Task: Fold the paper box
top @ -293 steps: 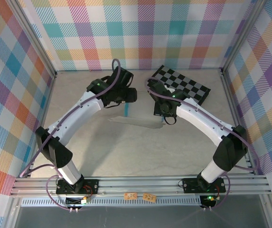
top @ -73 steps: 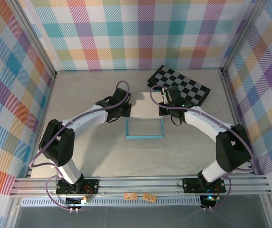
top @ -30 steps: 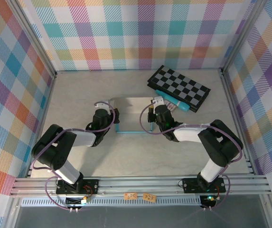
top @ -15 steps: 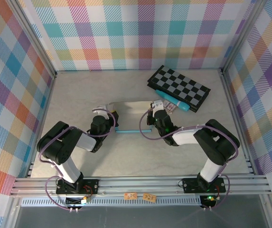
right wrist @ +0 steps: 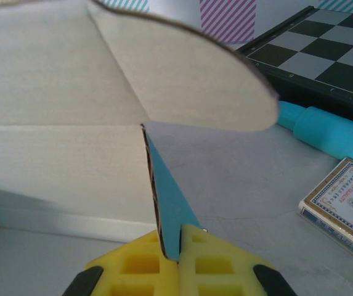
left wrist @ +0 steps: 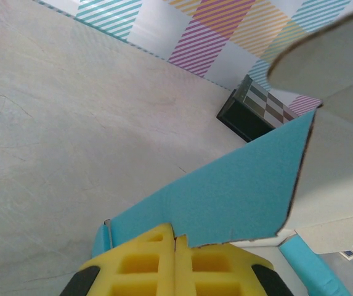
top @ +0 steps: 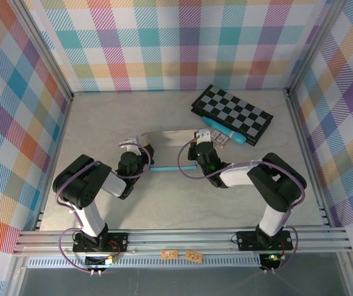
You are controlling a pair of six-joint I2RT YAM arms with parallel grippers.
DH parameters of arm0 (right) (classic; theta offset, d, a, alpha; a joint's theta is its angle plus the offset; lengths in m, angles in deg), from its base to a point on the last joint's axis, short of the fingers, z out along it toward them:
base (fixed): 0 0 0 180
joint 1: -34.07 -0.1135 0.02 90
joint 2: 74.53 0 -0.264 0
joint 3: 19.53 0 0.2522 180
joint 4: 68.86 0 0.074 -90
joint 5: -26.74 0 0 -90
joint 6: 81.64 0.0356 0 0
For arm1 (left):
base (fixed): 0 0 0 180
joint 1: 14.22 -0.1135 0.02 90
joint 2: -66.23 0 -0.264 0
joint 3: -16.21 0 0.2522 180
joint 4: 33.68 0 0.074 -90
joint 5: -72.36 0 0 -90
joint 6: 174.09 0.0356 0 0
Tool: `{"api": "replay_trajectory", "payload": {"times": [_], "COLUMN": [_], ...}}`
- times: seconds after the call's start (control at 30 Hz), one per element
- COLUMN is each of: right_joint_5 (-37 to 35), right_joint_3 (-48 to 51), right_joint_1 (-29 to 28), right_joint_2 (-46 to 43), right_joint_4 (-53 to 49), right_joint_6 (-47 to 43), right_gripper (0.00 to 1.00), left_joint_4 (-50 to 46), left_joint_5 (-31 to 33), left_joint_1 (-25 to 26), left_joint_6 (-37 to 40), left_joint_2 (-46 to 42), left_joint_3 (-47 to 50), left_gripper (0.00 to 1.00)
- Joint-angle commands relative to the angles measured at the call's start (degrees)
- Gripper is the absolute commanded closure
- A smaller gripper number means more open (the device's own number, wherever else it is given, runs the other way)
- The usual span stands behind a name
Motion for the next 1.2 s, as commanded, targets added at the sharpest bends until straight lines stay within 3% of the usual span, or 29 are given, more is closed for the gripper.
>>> {"api": "replay_trajectory", "payload": {"times": [0.0,0.27,0.5,0.73,0.77,0.87,0.93,1.0,1.07,1.17], "right_joint_5": [5.38,3.59,3.12,2.01,2.01,2.69,3.31,4.02,9.80,23.82], "right_joint_3": [2.80,3.85,6.01,4.41,4.40,2.80,0.87,-0.28,-0.84,-4.26], "right_joint_1": [-2.48,-3.54,-3.79,-3.80,-3.80,-3.80,-3.65,-2.56,0.79,8.83], "right_joint_2": [2.85,2.87,-2.22,-5.76,-6.52,-10.82,-14.60,-18.47,-22.51,-23.84], "right_joint_4": [-2.33,-3.93,-6.55,-12.43,-12.94,-18.61,-25.09,-29.72,-32.91,-37.81], "right_joint_6": [2.61,1.50,0.98,0.06,0.45,2.23,1.89,2.13,2.15,-0.03], "right_gripper": [1.00,0.99,0.92,0.91,0.90,0.85,0.80,0.67,0.53,0.48], "left_joint_4": [-2.91,0.77,3.38,1.60,0.75,-8.19,-21.22,-35.22,-48.58,-63.69], "left_joint_5": [-2.82,-0.20,0.48,0.07,-0.06,-1.16,-1.11,0.31,1.87,-1.09], "left_joint_1": [2.94,3.83,4.05,4.40,4.40,4.44,4.82,4.92,4.53,0.52], "left_joint_6": [0.34,-0.89,-0.89,-1.24,-1.49,-2.38,-1.73,-0.59,1.59,3.66], "left_joint_2": [1.91,5.32,8.10,4.52,3.17,-4.32,-12.14,-19.60,-25.96,-29.40], "left_joint_3": [0.40,3.10,3.98,4.15,4.11,2.46,-0.25,-3.58,-7.63,-15.14], "left_gripper": [1.00,1.00,1.00,1.00,0.95,0.75,0.65,0.60,0.56,0.48]}}
